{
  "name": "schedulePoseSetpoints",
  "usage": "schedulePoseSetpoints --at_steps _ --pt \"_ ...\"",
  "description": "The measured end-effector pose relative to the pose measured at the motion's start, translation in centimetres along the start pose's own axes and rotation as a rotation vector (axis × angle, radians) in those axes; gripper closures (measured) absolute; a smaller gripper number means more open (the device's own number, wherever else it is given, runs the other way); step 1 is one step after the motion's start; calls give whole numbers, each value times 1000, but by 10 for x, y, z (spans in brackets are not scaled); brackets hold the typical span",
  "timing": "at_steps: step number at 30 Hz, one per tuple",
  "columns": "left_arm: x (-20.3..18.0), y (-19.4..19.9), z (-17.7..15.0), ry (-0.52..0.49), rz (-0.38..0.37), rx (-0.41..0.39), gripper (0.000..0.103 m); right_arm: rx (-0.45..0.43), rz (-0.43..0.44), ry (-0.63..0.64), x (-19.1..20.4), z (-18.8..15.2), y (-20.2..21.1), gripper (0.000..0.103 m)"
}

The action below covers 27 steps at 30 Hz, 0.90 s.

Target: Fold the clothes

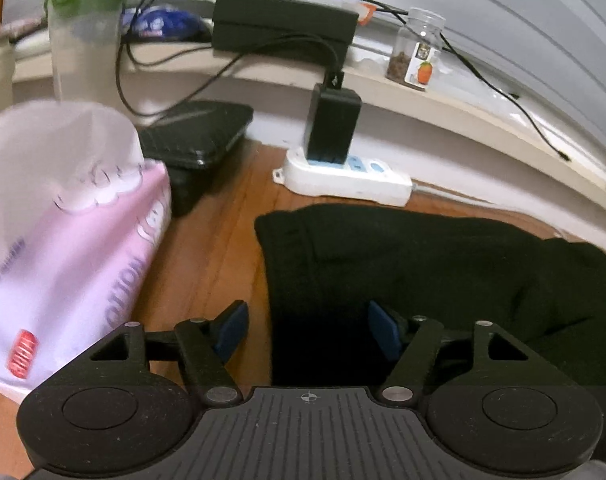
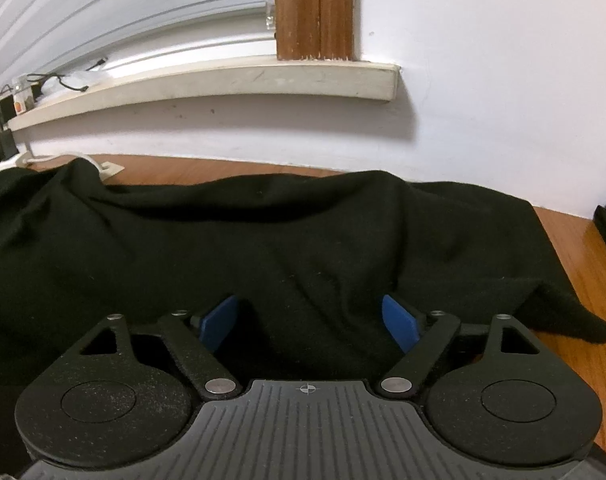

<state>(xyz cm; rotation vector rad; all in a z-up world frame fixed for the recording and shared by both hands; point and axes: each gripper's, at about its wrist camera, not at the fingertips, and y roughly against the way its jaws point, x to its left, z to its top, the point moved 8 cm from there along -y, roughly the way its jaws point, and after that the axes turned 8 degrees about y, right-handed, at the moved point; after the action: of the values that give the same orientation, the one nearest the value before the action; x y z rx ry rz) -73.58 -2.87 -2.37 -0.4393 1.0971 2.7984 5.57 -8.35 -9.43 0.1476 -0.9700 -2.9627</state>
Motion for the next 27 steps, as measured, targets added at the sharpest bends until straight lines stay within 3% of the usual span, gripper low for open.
schedulePoseSetpoints --at_steps 1,2,5,12,21,27 --pt "-3 3 1 -12 -1 -16 55 0 -1 2 0 0 0 23" --pt "-8 9 4 -31 8 -41 72 1 -2 4 1 0 0 23" --pt "-21 27 10 -88 33 -114 80 1 -4 9 1 0 0 22" --pt "-44 70 22 -173 59 -252 80 -20 -12 -14 -2 1 5 22" --pt "-33 56 -27 -181 47 -176 79 1 -39 21 1 1 3 22" --pt "-44 62 2 -198 67 -250 88 -1 -35 12 0 1 3 22"
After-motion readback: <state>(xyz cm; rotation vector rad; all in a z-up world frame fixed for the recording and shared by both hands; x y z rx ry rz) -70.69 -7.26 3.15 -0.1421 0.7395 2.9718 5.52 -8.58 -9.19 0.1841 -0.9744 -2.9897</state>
